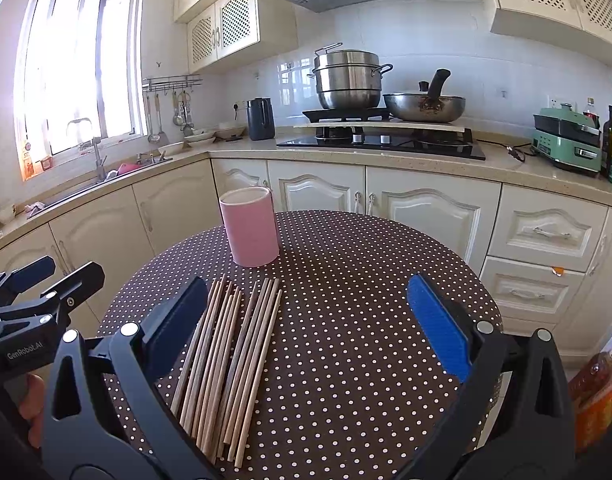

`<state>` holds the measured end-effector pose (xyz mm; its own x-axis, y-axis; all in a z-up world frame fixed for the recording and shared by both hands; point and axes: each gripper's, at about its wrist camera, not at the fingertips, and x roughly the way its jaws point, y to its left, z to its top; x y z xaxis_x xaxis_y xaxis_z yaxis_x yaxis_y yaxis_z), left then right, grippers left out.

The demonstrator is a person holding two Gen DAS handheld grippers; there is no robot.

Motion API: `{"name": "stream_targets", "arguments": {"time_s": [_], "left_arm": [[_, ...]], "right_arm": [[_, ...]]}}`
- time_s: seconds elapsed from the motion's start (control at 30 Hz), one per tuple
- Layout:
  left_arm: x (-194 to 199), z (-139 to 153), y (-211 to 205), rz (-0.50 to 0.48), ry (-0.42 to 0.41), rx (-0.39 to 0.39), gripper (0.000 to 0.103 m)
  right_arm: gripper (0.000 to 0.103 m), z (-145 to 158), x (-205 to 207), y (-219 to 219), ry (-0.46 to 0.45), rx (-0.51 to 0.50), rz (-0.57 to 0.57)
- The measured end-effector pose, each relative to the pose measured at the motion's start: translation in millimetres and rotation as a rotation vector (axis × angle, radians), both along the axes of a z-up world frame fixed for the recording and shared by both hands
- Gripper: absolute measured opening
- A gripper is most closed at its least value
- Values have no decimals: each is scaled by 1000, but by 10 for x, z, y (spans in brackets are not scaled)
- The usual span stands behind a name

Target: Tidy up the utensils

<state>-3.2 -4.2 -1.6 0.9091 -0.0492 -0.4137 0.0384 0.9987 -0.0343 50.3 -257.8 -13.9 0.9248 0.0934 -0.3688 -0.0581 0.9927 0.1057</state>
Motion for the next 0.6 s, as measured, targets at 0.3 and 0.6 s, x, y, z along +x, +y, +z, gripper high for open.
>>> {"name": "stream_targets", "arguments": {"time_s": [0.3, 0.6], "left_arm": [[31, -12, -7, -10, 5, -2, 99], [45, -42, -10, -13, 9, -2, 99]], "right_arm": [[98, 4, 5, 10, 5, 0, 2], [98, -11, 23, 25, 12, -3, 3]]}}
